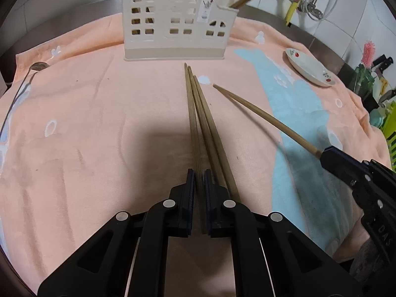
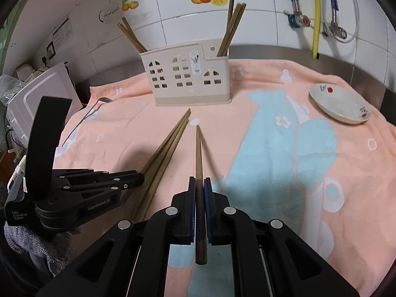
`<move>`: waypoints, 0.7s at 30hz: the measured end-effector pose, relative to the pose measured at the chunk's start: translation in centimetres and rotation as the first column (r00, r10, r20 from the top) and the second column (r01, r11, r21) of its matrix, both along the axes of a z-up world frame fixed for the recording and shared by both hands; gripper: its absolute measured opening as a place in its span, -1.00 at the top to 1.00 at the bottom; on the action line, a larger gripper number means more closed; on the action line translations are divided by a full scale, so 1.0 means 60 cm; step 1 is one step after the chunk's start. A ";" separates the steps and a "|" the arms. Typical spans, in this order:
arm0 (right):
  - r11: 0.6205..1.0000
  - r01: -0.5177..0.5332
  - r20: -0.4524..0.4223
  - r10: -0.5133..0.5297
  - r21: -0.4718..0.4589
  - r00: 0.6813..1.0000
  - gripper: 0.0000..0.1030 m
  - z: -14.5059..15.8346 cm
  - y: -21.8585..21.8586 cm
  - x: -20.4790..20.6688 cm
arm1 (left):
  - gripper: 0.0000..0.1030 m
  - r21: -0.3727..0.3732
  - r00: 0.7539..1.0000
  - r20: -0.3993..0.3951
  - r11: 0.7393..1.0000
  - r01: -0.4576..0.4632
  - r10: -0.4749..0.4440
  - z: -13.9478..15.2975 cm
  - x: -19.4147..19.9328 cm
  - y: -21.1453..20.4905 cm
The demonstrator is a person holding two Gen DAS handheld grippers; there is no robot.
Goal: Organize utensils
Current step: 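Lift the right tool's chopstick into the caddy while the left tool carries its own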
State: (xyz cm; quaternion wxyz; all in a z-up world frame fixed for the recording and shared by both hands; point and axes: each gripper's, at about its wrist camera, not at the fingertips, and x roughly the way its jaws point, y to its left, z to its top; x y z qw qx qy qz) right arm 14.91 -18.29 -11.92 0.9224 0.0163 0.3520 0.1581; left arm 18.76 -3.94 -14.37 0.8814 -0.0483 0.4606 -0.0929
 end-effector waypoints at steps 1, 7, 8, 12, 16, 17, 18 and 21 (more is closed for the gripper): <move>1.000 0.002 0.007 -0.002 0.000 1.000 0.87 0.005 -0.001 0.000 | 0.87 -0.001 1.000 0.006 1.000 -0.002 0.002 0.004 -0.001 0.003; 1.000 0.000 0.048 0.001 -0.015 0.999 0.87 0.034 0.000 0.003 | 0.87 -0.007 0.996 0.091 1.000 -0.012 0.012 0.056 -0.013 0.026; 1.000 0.000 0.059 0.001 -0.016 0.998 0.87 0.043 0.000 0.005 | 0.87 -0.008 0.994 0.108 1.000 -0.011 0.012 0.067 -0.014 0.029; 1.000 -0.011 0.082 0.013 -0.021 0.997 0.87 0.067 0.004 0.014 | 0.88 -0.005 0.982 0.190 1.000 0.001 0.000 0.116 -0.022 0.039; 0.999 -0.033 0.088 0.035 -0.026 0.995 0.87 0.091 0.010 0.033 | 0.89 0.005 0.968 0.251 1.000 0.019 -0.019 0.153 -0.023 0.043; 0.999 -0.035 0.093 0.038 -0.033 0.995 0.87 0.097 0.012 0.038 | 0.89 0.009 0.964 0.265 1.000 0.022 -0.024 0.160 -0.022 0.042; 0.998 -0.036 0.099 0.040 -0.042 0.994 0.87 0.101 0.014 0.040 | 0.89 0.012 0.961 0.275 1.000 0.028 -0.030 0.166 -0.021 0.041; 0.998 -0.047 0.107 0.052 -0.052 0.993 0.87 0.115 0.022 0.051 | 0.89 0.022 0.957 0.286 0.999 0.036 -0.041 0.177 -0.017 0.039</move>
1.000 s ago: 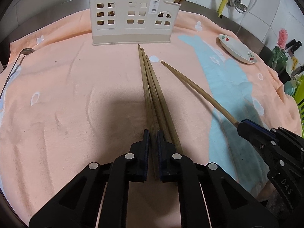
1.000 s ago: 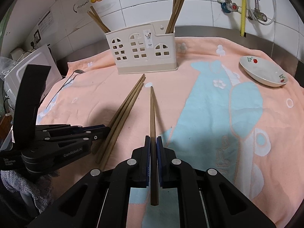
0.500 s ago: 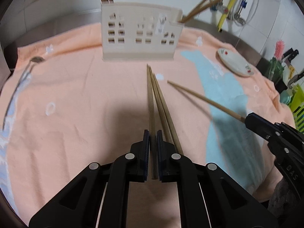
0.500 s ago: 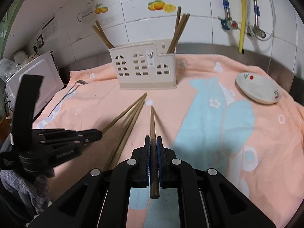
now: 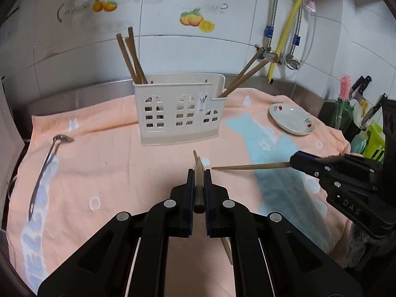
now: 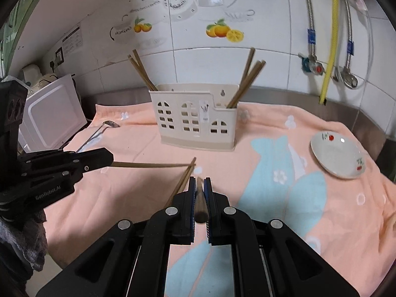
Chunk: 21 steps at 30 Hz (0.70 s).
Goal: Organize utensils
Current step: 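Lift the right tool's chopstick into the caddy while the left tool carries its own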
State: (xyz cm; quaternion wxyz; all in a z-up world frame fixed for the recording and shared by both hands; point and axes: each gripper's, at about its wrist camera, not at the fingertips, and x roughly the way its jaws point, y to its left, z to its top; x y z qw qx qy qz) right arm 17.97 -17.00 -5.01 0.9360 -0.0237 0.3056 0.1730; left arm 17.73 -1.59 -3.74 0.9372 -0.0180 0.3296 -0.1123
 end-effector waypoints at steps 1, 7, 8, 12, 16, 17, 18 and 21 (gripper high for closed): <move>1.000 -0.003 0.004 0.003 -0.004 1.000 0.87 0.005 0.002 0.003 | 0.89 -0.001 1.000 0.006 1.000 0.004 -0.004 0.004 0.001 0.000; 1.000 -0.013 0.014 0.013 -0.013 1.000 0.87 0.013 0.008 0.009 | 0.89 -0.001 1.000 0.018 1.000 0.017 -0.017 0.009 0.001 0.005; 1.000 -0.014 0.013 0.014 -0.014 1.000 0.87 0.012 0.008 0.009 | 0.89 -0.001 1.000 0.021 1.000 0.019 -0.019 0.009 0.000 0.005; 1.000 -0.014 0.013 0.014 -0.013 1.000 0.87 0.012 0.009 0.009 | 0.89 -0.001 1.000 0.019 1.000 0.021 -0.021 0.005 -0.001 0.005; 1.000 -0.015 0.017 0.015 -0.014 1.000 0.87 0.015 0.010 0.011 | 0.89 0.000 0.999 0.036 0.999 0.036 -0.036 0.015 -0.002 0.000; 1.000 -0.016 0.022 0.016 -0.015 1.000 0.87 0.019 0.011 0.012 | 0.89 -0.001 0.998 0.043 0.999 0.039 -0.039 0.021 -0.001 -0.001; 1.000 -0.019 0.026 0.019 -0.013 0.999 0.87 0.023 0.011 0.012 | 0.89 -0.006 0.998 0.048 0.999 0.043 -0.043 0.027 0.002 0.000; 0.999 -0.035 0.032 0.035 0.000 0.999 0.87 0.041 0.010 0.017 | 0.89 -0.023 0.997 0.055 0.998 0.055 -0.053 0.044 0.012 0.004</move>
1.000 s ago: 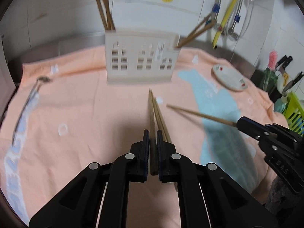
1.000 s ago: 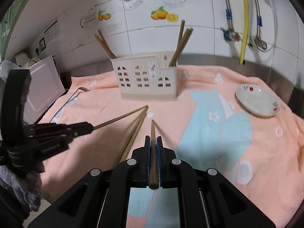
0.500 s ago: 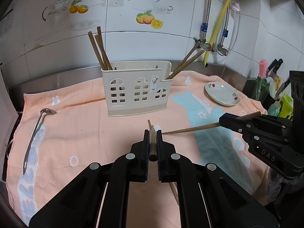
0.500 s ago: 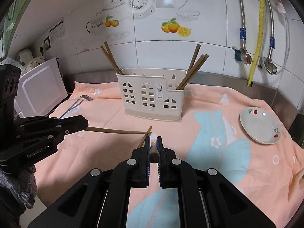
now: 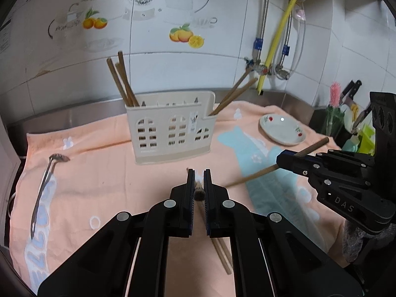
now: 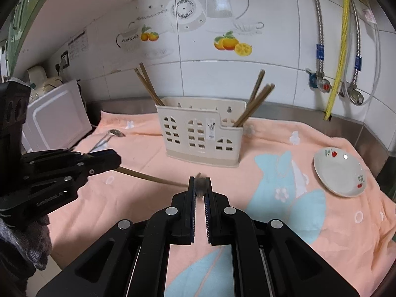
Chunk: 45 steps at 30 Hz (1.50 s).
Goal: Organize utensils
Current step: 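Lift the right tool's chopstick into the caddy while the left tool carries its own, then open the right tool in the caddy while the left tool releases its chopstick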
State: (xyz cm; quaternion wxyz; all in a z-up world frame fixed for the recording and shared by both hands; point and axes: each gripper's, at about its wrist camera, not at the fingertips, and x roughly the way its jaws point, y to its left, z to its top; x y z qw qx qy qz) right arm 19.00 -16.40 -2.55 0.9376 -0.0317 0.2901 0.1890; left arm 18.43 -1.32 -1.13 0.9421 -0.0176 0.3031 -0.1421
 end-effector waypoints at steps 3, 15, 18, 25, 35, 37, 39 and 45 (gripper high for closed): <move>1.000 -0.013 0.008 0.013 -0.004 1.000 0.87 0.020 0.002 0.009 | 0.89 -0.010 1.000 0.000 1.000 -0.002 0.002 0.016 0.014 0.006; 0.998 -0.051 0.015 0.051 -0.029 0.999 0.87 0.086 0.016 0.055 | 0.89 0.071 0.999 0.007 0.997 0.037 -0.037 0.054 0.051 -0.003; 0.998 -0.057 0.020 0.058 -0.037 0.998 0.87 0.091 0.020 0.057 | 0.89 0.090 0.999 -0.006 0.995 0.042 -0.041 0.048 0.056 -0.002; 0.998 -0.060 0.019 0.060 -0.037 0.998 0.87 0.090 0.024 0.061 | 0.89 0.096 0.999 -0.011 0.994 0.048 -0.047 0.047 0.056 -0.001; 0.997 -0.061 0.056 0.064 -0.052 0.996 0.87 0.149 0.027 0.085 | 0.89 0.165 0.996 0.066 0.985 0.056 -0.067 0.112 0.065 -0.016; 0.997 -0.058 0.068 0.061 -0.042 0.996 0.87 0.170 0.022 0.094 | 0.89 0.167 0.994 0.090 0.985 0.050 -0.066 0.134 0.069 -0.014; 0.998 -0.056 0.080 0.058 -0.031 0.995 0.87 0.188 0.018 0.102 | 0.89 0.163 0.991 0.116 0.986 0.042 -0.062 0.159 0.074 -0.011; 0.999 -0.019 0.122 0.024 -0.040 0.992 0.87 0.238 0.013 0.131 | 0.89 0.142 0.980 0.199 0.990 -0.001 -0.027 0.237 0.097 0.001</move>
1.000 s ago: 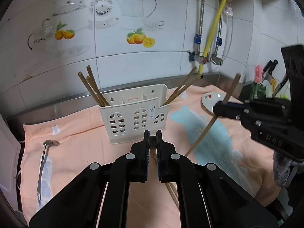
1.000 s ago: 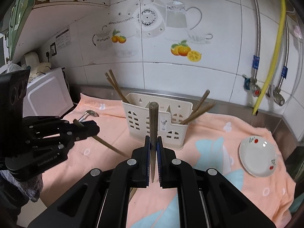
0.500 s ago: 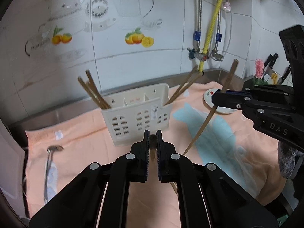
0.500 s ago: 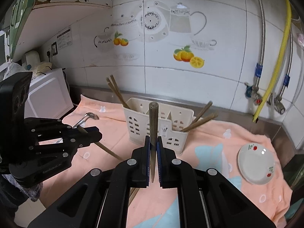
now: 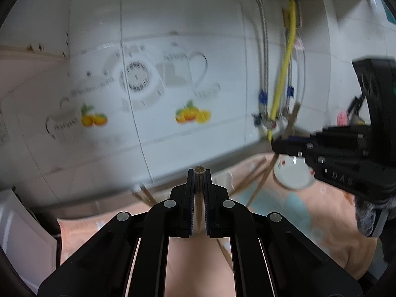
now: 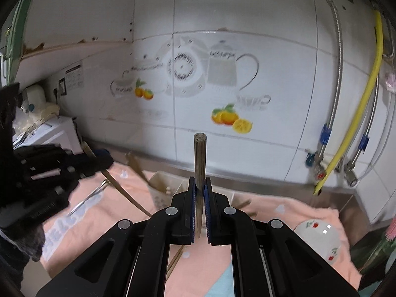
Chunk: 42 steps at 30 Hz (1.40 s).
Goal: Organize utensils
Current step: 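Open the right tool in the caddy while the left tool releases its chopstick, then pull both open tools back up from the caddy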
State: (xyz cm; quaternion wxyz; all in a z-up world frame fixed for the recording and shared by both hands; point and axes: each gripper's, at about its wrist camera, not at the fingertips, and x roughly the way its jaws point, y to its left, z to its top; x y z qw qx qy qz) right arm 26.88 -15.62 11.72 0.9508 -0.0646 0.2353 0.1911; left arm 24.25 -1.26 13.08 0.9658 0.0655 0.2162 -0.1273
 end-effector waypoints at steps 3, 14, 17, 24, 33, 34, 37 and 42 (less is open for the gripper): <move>1.000 0.016 0.018 -0.016 0.006 1.000 0.87 0.015 -0.002 0.016 | 0.89 -0.018 0.999 0.050 1.000 -0.019 0.020 0.034 0.012 0.009; 0.998 0.058 0.009 -0.058 0.032 0.998 0.87 -0.009 0.006 0.095 | 0.89 -0.052 0.990 0.105 0.995 -0.087 0.092 0.014 0.082 0.022; 0.997 0.067 -0.011 -0.066 0.037 0.998 0.87 -0.033 0.006 0.114 | 0.89 -0.075 0.991 0.072 0.992 -0.105 0.110 -0.013 0.102 0.034; 0.996 0.082 -0.083 -0.078 0.047 0.993 0.87 -0.088 0.002 0.141 | 0.88 -0.107 0.992 -0.023 0.987 -0.124 0.122 -0.064 0.129 0.060; 0.994 0.094 -0.064 -0.091 0.051 0.994 0.73 -0.086 -0.009 0.122 | 0.86 -0.115 0.990 -0.034 0.983 -0.142 0.139 -0.068 0.123 0.068; 0.994 0.096 -0.050 -0.094 0.049 0.994 0.69 -0.081 -0.012 0.112 | 0.86 -0.118 0.991 -0.030 0.984 -0.135 0.133 -0.066 0.119 0.067; 0.992 0.115 -0.015 -0.114 0.048 0.993 0.56 -0.069 -0.024 0.080 | 0.70 -0.117 0.991 -0.019 0.984 -0.131 0.130 -0.058 0.100 0.065; 0.993 0.092 0.013 -0.093 0.071 0.996 0.33 -0.070 -0.037 -0.008 | 0.11 -0.115 0.991 0.013 0.984 -0.133 0.135 -0.054 0.046 0.064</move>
